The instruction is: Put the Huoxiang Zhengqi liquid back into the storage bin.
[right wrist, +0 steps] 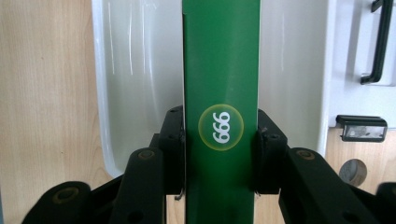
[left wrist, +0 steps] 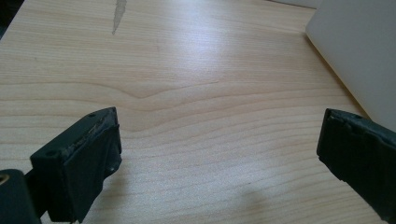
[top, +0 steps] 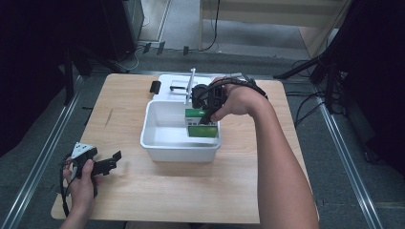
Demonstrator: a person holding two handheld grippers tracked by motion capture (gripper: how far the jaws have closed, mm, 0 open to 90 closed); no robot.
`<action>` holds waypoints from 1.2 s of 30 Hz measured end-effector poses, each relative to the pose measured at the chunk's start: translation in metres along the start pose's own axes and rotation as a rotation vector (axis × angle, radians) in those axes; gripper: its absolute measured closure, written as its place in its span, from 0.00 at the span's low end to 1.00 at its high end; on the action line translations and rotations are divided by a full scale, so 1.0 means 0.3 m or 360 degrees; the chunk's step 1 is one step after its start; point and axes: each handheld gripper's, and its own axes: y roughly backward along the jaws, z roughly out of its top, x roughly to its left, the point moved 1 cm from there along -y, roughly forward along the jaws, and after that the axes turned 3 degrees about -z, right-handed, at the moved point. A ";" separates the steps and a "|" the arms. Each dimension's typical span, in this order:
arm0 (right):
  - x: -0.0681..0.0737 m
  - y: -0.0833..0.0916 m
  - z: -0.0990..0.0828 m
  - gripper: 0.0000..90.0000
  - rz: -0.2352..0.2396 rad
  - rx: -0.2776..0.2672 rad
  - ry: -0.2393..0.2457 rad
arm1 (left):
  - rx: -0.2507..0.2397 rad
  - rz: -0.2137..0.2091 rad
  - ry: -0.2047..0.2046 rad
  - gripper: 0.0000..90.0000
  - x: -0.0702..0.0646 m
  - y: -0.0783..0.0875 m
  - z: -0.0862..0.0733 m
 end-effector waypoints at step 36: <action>-0.011 -0.194 -0.023 0.70 0.0066 0.0067 -0.0047 | -0.0005 -0.0015 0.0016 0.01 0.002 -0.001 0.000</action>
